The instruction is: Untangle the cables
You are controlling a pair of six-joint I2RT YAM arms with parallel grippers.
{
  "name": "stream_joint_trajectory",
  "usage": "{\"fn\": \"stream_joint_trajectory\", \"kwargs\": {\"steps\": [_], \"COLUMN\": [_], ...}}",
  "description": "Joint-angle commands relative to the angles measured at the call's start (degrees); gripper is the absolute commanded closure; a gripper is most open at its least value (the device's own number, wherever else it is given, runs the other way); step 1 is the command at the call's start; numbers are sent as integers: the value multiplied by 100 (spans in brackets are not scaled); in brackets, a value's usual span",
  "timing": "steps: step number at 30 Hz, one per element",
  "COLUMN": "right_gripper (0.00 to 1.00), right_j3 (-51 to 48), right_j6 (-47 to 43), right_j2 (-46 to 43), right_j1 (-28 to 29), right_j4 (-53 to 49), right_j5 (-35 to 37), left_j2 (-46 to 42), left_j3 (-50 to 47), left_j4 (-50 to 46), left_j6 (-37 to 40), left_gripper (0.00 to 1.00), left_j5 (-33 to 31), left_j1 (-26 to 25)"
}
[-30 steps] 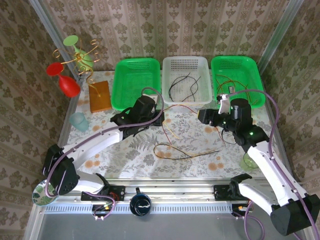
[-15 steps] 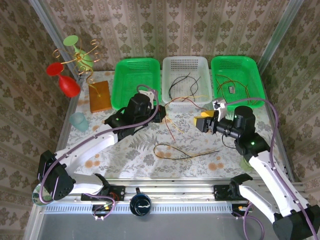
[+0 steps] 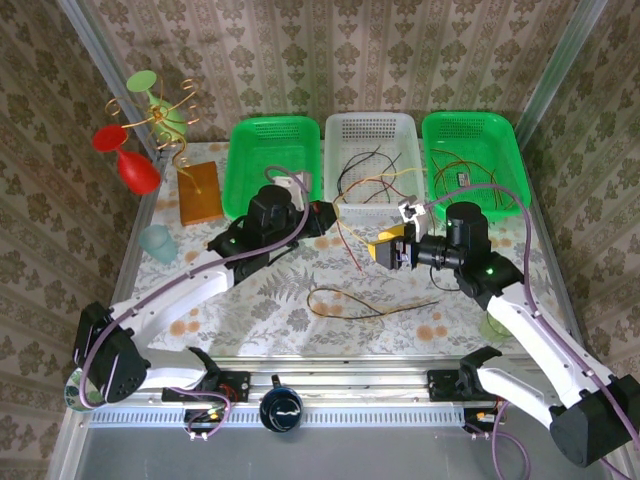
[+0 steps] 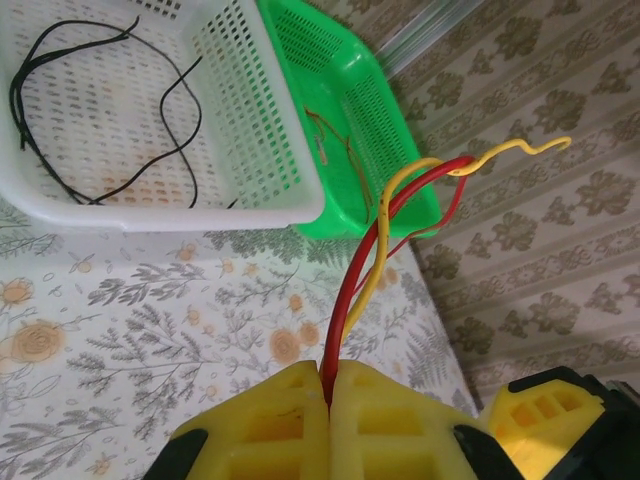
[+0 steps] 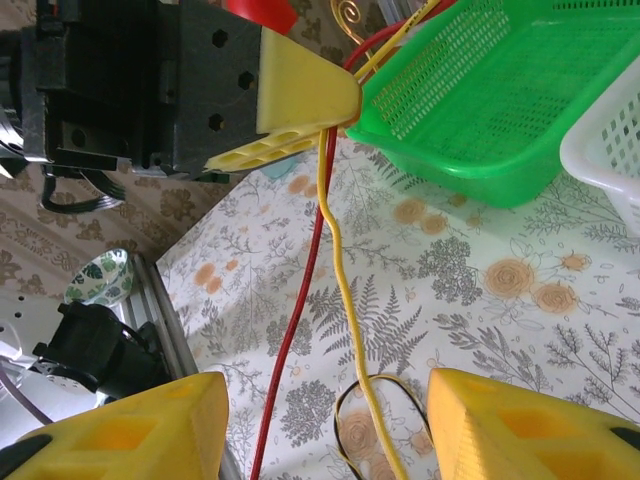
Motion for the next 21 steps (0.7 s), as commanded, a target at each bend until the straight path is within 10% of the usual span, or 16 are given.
{"fn": "stream_joint_trajectory", "kwargs": {"steps": [1,21], "right_gripper": [43,36], "right_j3": [156,-1463], "right_j6": [62,589], "right_j2": [-95,-1255], "right_j1": [31,312], "right_j4": [74,3317], "right_j5": [-35,231], "left_j2": [-308,-922], "left_j3": [-410,-678], "left_j4": [968,1989], "left_j6": [-660,-1808], "left_gripper": [100,100], "left_j5": [41,-482], "left_j1": [125,386]}}
